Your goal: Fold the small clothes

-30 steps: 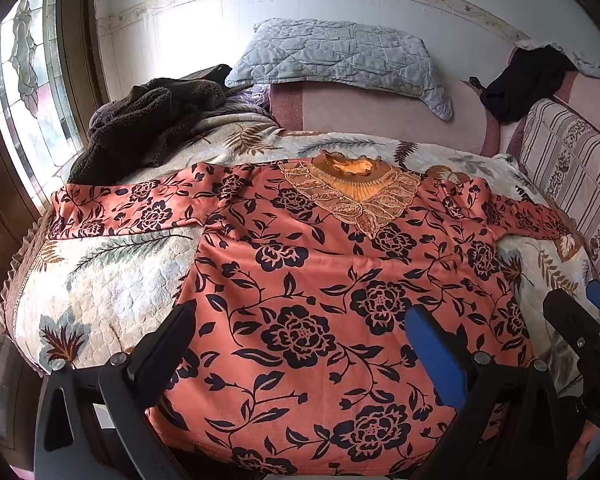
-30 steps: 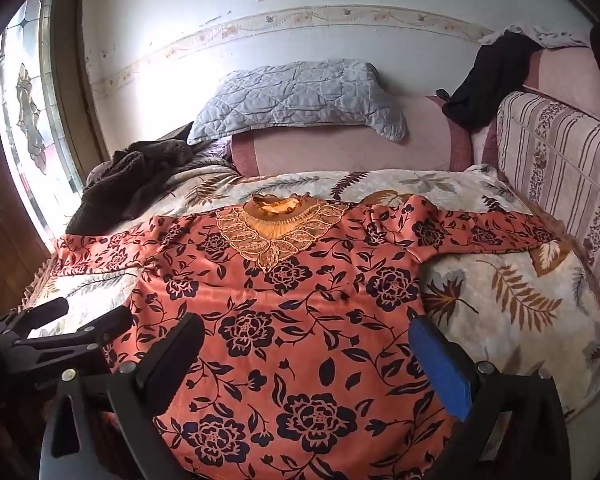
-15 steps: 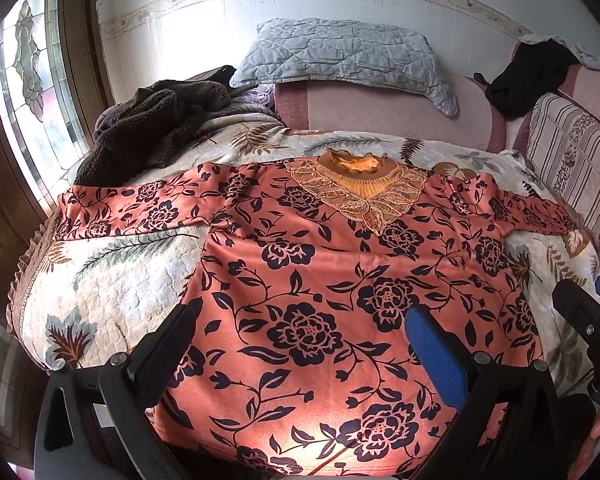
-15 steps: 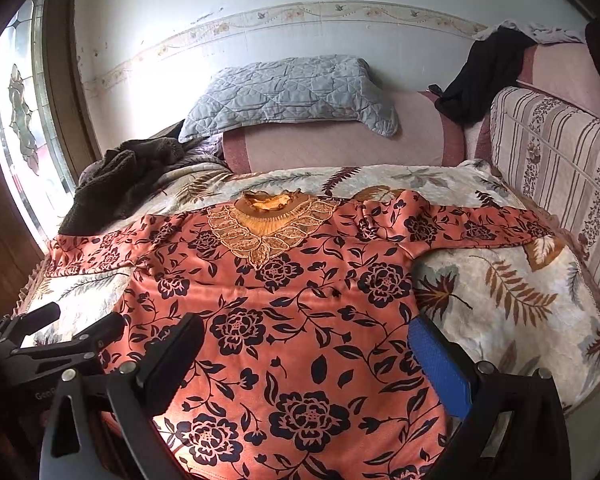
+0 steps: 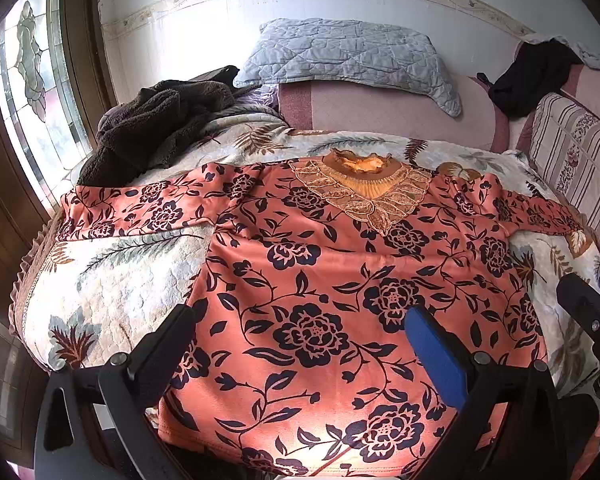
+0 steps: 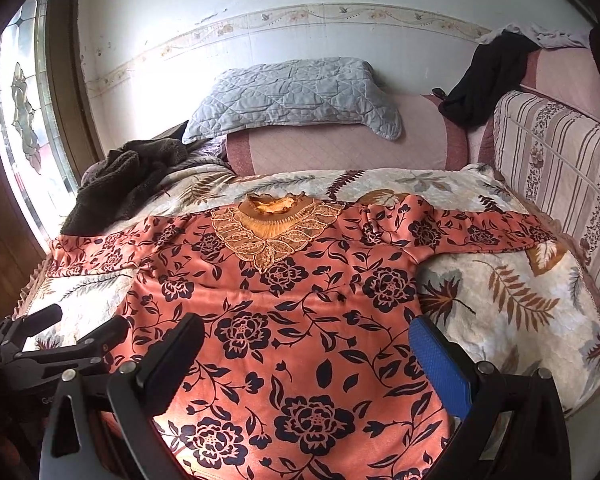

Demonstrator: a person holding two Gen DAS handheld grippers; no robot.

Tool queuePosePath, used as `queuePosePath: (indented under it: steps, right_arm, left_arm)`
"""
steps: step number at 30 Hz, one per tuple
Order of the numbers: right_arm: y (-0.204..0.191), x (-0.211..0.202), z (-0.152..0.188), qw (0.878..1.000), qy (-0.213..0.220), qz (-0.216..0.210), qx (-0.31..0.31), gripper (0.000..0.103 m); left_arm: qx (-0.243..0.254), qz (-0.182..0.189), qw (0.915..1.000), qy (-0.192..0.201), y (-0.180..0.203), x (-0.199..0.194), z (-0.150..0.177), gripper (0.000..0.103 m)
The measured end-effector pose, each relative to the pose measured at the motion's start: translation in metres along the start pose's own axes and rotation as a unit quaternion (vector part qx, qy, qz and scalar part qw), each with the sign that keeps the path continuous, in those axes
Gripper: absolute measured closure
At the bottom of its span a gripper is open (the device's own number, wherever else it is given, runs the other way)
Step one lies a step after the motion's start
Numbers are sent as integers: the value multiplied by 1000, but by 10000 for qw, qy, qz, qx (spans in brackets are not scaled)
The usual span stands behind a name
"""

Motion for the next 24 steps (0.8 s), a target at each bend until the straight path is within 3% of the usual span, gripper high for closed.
queuePosePath:
  steps: [24]
  right_arm:
    - [6, -2, -2, 10000, 56, 33, 61, 0]
  left_arm:
    - [0, 12, 10000, -10, 2, 0, -1, 0]
Point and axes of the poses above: each gripper's, at about its wrist camera, not at the fingertips, and x roughly the way its jaws point, y to its right, z to its underside, the point moved 2 cm from there along x, roughly the way its jaws point, and after that the axes turned 11 degrees about -y, right-handed, at the moved point
